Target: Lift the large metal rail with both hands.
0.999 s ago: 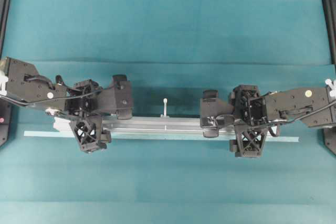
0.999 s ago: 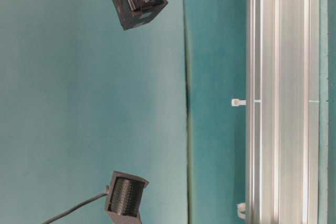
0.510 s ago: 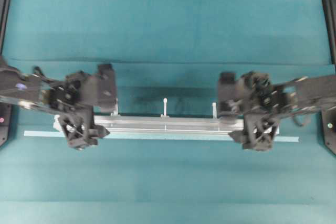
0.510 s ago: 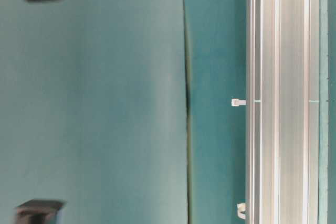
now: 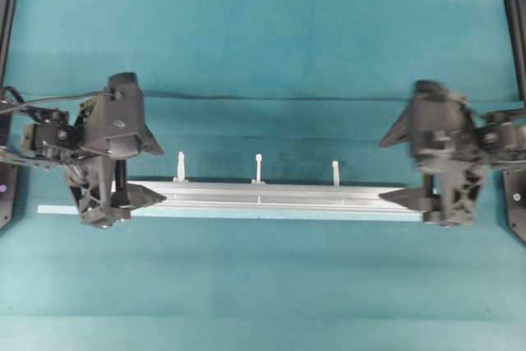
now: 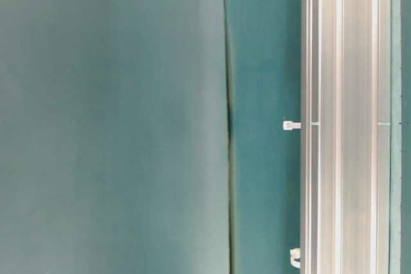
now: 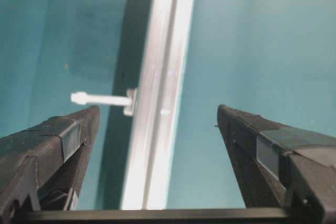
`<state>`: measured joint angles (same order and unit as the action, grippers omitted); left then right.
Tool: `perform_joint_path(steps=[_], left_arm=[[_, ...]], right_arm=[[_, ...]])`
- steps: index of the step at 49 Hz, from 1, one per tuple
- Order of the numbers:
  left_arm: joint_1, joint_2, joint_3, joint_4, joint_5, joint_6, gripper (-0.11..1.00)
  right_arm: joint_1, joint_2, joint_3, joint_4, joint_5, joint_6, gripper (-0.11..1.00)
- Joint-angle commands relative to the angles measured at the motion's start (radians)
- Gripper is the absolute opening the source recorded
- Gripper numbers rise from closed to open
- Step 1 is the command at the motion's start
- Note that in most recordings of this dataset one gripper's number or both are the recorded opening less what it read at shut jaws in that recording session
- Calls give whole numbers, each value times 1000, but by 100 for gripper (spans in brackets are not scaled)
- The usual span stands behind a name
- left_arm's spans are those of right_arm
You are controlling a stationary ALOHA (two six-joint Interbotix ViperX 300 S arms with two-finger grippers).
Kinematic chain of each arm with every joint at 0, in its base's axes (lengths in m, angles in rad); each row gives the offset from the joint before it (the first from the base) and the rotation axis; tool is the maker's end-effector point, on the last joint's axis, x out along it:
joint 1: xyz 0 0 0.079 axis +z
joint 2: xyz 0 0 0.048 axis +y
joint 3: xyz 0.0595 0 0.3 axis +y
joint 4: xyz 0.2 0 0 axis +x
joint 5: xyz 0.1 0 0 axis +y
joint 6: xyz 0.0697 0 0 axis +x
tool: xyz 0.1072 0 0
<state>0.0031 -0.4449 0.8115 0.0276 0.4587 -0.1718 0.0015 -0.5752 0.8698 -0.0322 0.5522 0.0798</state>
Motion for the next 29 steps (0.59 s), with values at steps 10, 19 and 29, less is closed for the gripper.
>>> perform_joint_path(steps=[10, 19, 29], left_arm=[[2, -95, -23, 2, -9, 31, 97], [3, -147, -15, 2, -18, 43, 97], [3, -218, 11, 3, -87, 63, 97]], right_arm=[[-8, -124, 15, 0, -49, 3, 97], [-29, -196, 34, 0, -54, 5, 97], [-61, -276, 46, 0, -54, 5, 97]])
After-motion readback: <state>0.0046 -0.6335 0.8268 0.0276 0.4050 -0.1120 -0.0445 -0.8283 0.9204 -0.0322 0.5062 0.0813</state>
